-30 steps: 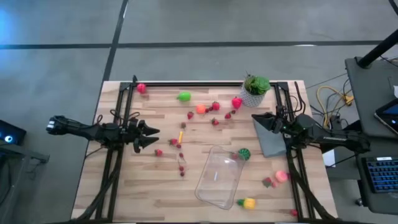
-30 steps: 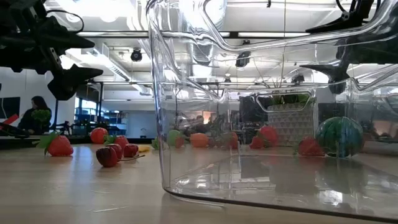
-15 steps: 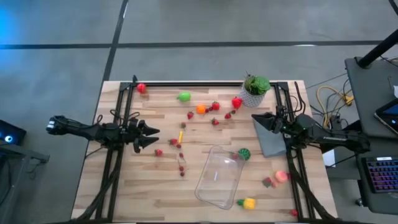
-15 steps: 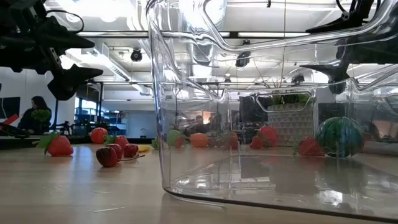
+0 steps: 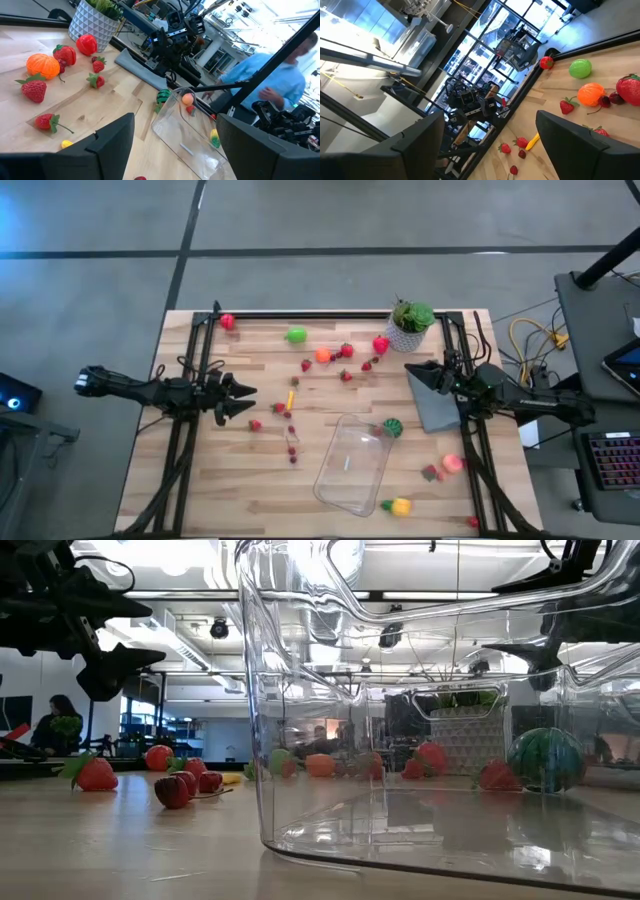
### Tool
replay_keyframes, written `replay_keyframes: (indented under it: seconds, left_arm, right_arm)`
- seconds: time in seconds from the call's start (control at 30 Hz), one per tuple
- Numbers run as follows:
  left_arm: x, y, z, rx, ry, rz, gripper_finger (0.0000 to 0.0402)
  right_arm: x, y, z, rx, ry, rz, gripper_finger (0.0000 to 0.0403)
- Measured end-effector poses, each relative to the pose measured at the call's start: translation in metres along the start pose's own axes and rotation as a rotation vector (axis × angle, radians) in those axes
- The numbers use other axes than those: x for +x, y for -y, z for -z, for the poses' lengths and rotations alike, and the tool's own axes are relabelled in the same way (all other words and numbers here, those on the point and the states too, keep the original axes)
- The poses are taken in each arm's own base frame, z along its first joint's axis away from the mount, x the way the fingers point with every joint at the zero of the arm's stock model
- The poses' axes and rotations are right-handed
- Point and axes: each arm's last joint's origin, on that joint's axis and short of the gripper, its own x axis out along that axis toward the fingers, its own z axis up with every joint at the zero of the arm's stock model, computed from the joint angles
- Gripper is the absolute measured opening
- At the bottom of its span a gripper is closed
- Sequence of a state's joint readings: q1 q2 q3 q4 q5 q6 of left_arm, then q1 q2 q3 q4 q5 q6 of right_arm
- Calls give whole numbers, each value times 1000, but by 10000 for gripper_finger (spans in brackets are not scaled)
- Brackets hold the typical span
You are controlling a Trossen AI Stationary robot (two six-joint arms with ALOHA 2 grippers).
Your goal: Pick and placing Produce into tupperware
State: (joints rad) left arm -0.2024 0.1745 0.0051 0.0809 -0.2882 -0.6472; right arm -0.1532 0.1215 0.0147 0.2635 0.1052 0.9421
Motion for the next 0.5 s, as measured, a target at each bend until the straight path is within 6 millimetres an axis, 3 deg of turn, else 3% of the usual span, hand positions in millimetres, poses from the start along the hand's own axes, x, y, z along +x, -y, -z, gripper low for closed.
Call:
replay_keyframes:
  seconds: [0.5]
  left_arm:
    - [0,0,0,0,0,0,267]
  right_arm:
    - [0,0,0,0,0,0,307]
